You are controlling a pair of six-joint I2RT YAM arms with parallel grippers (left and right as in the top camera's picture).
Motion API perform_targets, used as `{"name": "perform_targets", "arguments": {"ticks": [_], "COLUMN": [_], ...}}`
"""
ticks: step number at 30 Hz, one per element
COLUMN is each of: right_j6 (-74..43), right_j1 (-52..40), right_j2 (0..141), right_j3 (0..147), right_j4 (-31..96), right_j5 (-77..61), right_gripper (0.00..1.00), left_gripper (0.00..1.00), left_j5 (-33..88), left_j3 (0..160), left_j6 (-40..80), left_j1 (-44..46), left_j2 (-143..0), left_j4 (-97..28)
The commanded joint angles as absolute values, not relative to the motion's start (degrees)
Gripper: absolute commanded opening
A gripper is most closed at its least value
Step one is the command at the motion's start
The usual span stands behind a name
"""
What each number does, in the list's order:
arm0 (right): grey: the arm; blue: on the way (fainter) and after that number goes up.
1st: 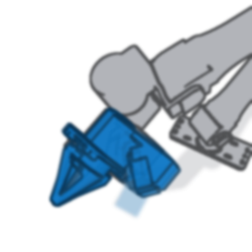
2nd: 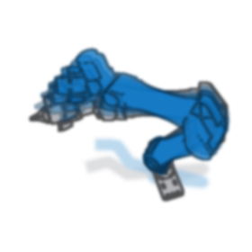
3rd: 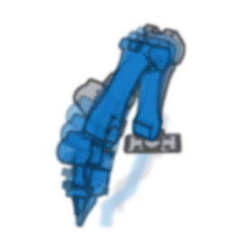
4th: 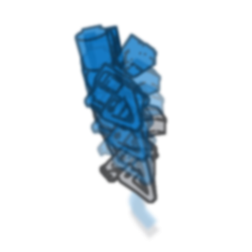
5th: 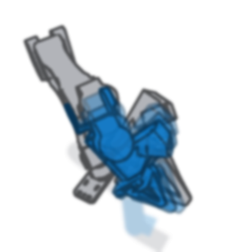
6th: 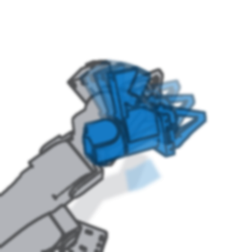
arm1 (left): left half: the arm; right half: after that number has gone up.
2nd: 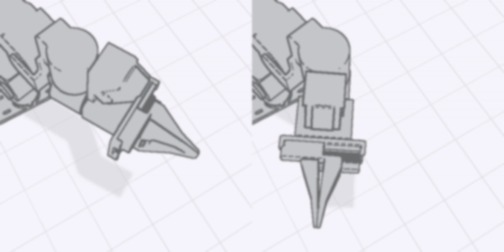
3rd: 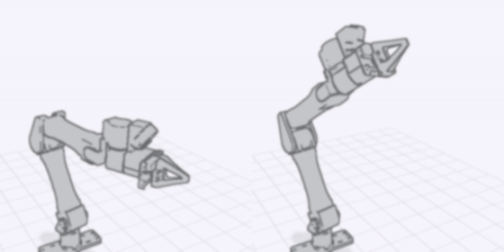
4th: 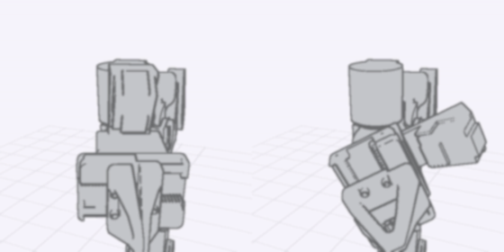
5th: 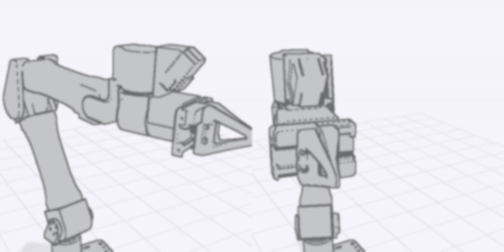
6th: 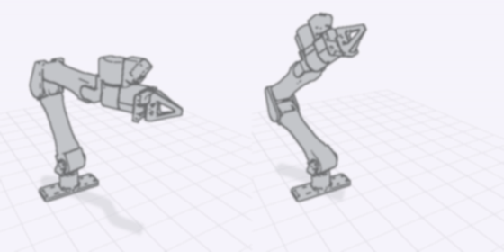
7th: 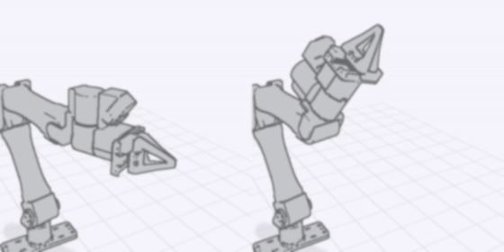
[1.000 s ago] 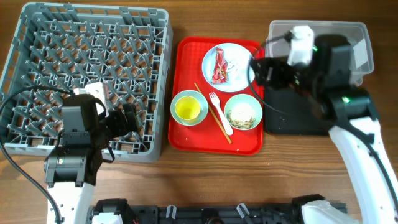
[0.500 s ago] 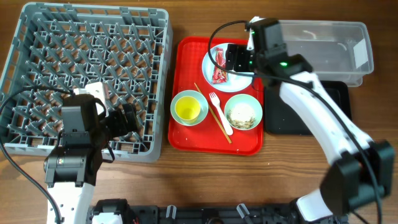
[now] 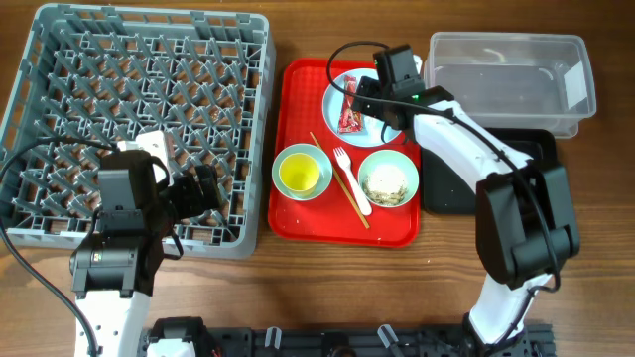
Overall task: Sort waste into correct bins and load items into the dishwasher rack
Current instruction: 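Move the right gripper over the blue plate toward the white tissue, then grasp the white tissue with the right gripper and drop it in the clear bin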
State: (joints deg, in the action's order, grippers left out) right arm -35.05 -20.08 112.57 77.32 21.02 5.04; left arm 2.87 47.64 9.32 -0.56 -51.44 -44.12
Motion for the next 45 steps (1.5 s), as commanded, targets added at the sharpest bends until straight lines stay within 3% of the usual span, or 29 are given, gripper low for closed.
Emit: {"name": "perform_targets", "arguments": {"ticks": [1,10,14,33,37,45], "right_j6": [-32.5,-25.5,-27.1,-33.9,-35.5,-39.2], "right_j1": [-20.0,-18.5,-18.0,-18.0,-18.0,-18.0], "right_j2": [112.8,113.1,113.3,123.1,124.8,129.1], "right_j3": [82.1,103.7,105.1,104.1,103.6,102.6], "right_j4": [24.2,43.6,46.8,47.7,47.1,46.7], "right_j5": [6.0,6.0,6.0,6.3,6.4,6.4], "right_gripper": [0.84,0.89,0.9,0.89,0.81,0.78], "left_gripper": [1.0,1.0,1.0,1.0,1.0,1.0], "left_j5": [3.4,3.4,3.4,3.4,3.4,3.4], "left_j3": [48.8,48.8,48.8,48.8,48.8,48.8], "left_j6": [9.8,9.8,9.8,9.8,9.8,9.8], "left_j1": [-1.0,-1.0,-1.0,-1.0,-1.0,-1.0], "left_j2": [-51.4,-51.4,-51.4,-51.4,-51.4,-51.4], "left_j4": [-44.0,-44.0,-44.0,-44.0,-44.0,-44.0]}}
